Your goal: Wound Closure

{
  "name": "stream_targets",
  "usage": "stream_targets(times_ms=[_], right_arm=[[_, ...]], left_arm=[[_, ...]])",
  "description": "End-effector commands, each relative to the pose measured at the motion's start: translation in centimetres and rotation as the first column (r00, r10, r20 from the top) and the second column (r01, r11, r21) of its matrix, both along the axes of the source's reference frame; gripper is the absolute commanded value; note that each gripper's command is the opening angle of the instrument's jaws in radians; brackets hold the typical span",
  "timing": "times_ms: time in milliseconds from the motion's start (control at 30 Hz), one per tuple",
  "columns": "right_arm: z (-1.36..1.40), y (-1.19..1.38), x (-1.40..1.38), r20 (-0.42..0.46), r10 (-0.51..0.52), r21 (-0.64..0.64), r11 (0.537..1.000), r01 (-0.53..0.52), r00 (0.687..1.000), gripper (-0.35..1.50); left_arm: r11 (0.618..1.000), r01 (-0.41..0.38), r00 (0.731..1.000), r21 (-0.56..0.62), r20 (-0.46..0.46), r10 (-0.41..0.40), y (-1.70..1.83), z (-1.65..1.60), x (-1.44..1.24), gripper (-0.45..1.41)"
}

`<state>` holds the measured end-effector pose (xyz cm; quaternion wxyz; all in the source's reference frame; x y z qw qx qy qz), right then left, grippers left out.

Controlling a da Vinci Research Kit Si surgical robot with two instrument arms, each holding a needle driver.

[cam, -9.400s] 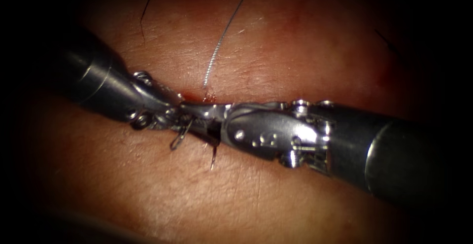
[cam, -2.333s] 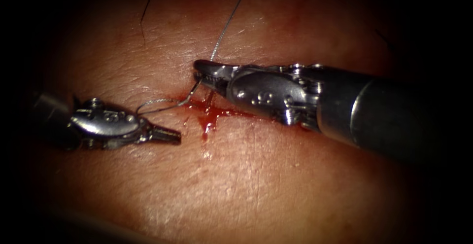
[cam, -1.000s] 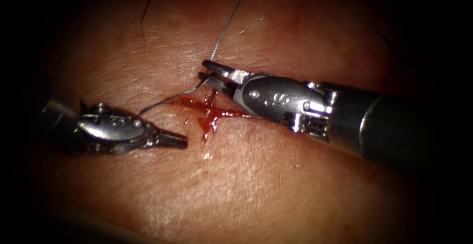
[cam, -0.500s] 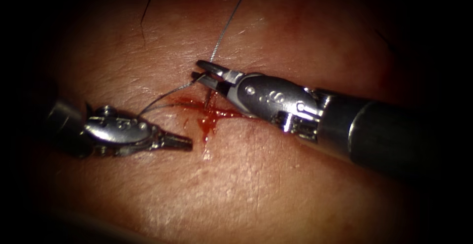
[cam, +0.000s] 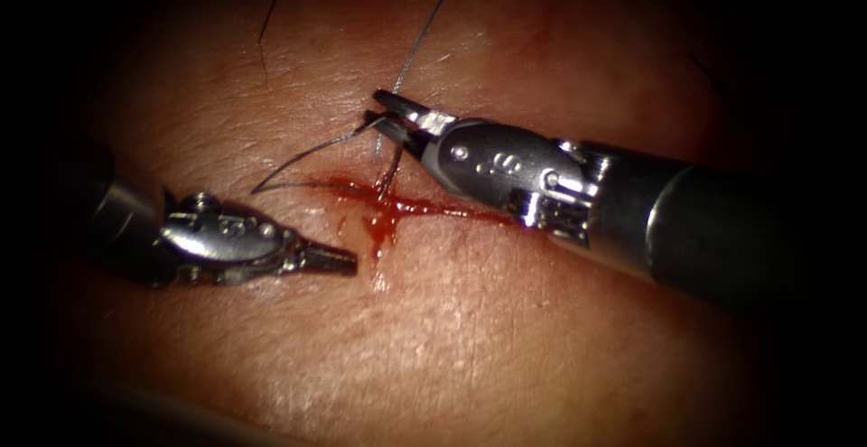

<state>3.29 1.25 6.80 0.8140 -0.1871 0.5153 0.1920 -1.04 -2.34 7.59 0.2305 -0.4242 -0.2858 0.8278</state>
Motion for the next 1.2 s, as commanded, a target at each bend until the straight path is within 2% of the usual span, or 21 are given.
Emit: stream_targets(times_ms=[33,367,633,933,1200], right_arm=[[0.06,0.01,0.14,0.049,-0.042,-0.056,0.997,0.044,0.998,-0.35],[0.1,-0.08,0.34,0.062,-0.049,-0.062,0.997,0.053,0.997,-0.35],[0.09,-0.17,0.38,0.019,-0.025,-0.002,1.0,0.025,0.999,-0.35],[0.03,-0.18,0.34,-0.074,0.051,0.105,0.994,-0.043,0.996,-0.35],[-0.01,-0.15,0.3,-0.149,0.096,0.189,0.98,-0.067,0.984,-0.35]], left_arm=[[1.0,-0.003,1.0,0.004,0.0,0.003,-0.1,0.04,0.02,-0.11],[1.0,-0.005,1.0,0.004,0.002,0.005,-0.09,0.04,0.04,-0.11],[1.0,-0.006,1.0,0.004,0.002,0.006,-0.09,0.04,0.04,-0.11],[1.0,-0.003,1.0,0.005,-0.001,0.003,-0.1,0.09,0.02,-0.18],[1.0,0.003,1.0,0.014,-0.017,-0.002,-0.14,0.34,0.07,-0.18]])
